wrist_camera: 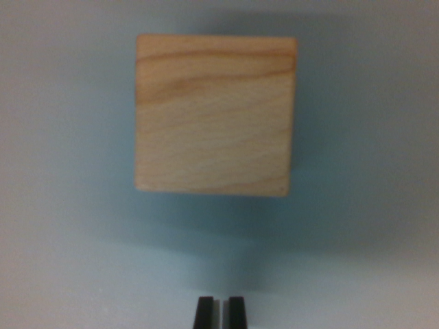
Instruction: Push wooden cube
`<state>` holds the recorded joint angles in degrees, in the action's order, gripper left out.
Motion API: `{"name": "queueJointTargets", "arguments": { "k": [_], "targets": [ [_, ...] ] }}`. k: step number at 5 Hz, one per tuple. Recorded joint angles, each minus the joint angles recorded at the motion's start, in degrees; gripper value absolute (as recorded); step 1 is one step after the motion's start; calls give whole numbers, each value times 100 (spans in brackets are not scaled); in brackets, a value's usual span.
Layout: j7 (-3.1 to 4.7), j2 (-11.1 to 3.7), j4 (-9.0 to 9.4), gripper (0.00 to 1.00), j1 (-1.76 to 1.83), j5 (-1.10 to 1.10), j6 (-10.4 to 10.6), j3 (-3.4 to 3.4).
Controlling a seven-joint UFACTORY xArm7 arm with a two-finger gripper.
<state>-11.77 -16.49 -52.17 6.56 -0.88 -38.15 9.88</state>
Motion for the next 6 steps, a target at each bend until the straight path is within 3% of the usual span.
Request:
{"name": "queueJointTargets", "arguments": {
  "k": [3,4,6],
  "targets": [
    [0,0,0,0,0,0,1,0],
    [0,0,0,100,0,0,1,0],
    [0,-6,-9,100,0,-1,-3,-1]
  ]
}}
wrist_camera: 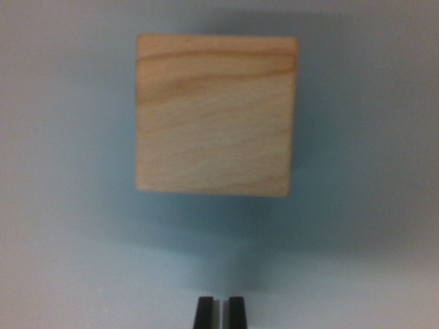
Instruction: Push wooden cube
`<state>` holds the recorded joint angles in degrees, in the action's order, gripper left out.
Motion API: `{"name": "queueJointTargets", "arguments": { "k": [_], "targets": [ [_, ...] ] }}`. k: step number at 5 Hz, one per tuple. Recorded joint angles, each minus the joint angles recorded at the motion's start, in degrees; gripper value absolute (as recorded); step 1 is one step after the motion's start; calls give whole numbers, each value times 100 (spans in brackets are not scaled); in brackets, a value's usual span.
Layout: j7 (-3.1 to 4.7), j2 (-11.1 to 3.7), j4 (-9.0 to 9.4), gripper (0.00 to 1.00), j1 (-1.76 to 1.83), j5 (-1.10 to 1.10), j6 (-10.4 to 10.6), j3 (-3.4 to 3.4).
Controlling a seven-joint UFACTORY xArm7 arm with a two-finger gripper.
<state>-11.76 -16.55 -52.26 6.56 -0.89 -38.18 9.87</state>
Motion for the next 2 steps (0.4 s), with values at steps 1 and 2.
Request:
{"name": "queueJointTargets", "arguments": {
  "k": [1,2],
  "targets": [
    [0,0,0,100,0,0,0,0],
    [4,-36,-58,100,0,-4,-22,-5]
  ]
}}
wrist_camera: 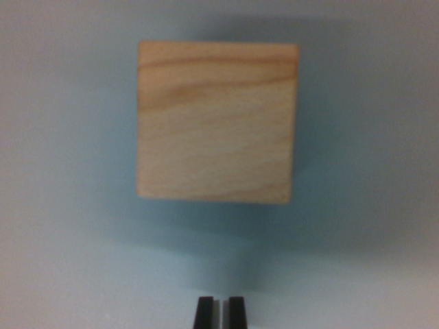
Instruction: Push wooden cube
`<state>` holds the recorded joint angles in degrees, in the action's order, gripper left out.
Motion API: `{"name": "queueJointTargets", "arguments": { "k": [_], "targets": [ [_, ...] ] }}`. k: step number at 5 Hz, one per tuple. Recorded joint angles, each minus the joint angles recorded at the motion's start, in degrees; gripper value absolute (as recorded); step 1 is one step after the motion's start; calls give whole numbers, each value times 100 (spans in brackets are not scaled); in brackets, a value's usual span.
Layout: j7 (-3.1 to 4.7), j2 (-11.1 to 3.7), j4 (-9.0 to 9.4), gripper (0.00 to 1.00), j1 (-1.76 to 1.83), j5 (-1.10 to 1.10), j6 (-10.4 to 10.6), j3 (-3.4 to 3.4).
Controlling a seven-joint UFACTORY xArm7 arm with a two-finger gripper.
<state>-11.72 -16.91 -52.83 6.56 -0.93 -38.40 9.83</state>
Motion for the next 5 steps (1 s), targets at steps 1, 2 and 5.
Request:
{"name": "queueJointTargets", "arguments": {
  "k": [1,2,5],
  "targets": [
    [0,0,0,100,0,0,0,0],
    [8,-67,-108,100,0,-7,-42,-9],
    [19,-162,-261,100,0,-16,-101,-21]
  ]
}}
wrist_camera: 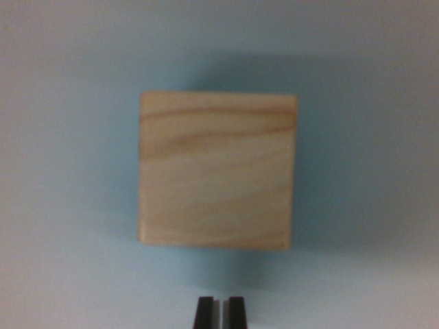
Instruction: Push wooden cube
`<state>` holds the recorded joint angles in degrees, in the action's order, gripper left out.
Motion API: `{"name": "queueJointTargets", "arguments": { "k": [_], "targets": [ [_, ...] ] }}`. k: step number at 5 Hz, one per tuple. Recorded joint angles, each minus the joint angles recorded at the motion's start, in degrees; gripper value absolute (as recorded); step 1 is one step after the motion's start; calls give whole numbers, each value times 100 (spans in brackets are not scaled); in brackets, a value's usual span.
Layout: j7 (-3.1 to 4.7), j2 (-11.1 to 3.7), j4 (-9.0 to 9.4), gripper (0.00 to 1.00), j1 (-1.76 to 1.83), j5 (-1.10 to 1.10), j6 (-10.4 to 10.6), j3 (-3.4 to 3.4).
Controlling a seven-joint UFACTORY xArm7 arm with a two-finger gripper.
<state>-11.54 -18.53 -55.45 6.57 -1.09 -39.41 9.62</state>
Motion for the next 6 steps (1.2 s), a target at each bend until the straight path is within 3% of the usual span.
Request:
{"name": "queueJointTargets", "arguments": {
  "k": [1,2,3,4,5,6],
  "targets": [
    [14,-120,-195,100,0,-12,-75,-15],
    [14,-120,-195,100,0,-12,-75,-15],
    [29,-257,-415,100,1,-26,-160,-33],
    [29,-257,-415,100,1,-26,-160,-33],
    [46,-401,-648,100,1,-41,-250,-51],
    [46,-401,-648,100,1,-41,-250,-51]
  ]
}}
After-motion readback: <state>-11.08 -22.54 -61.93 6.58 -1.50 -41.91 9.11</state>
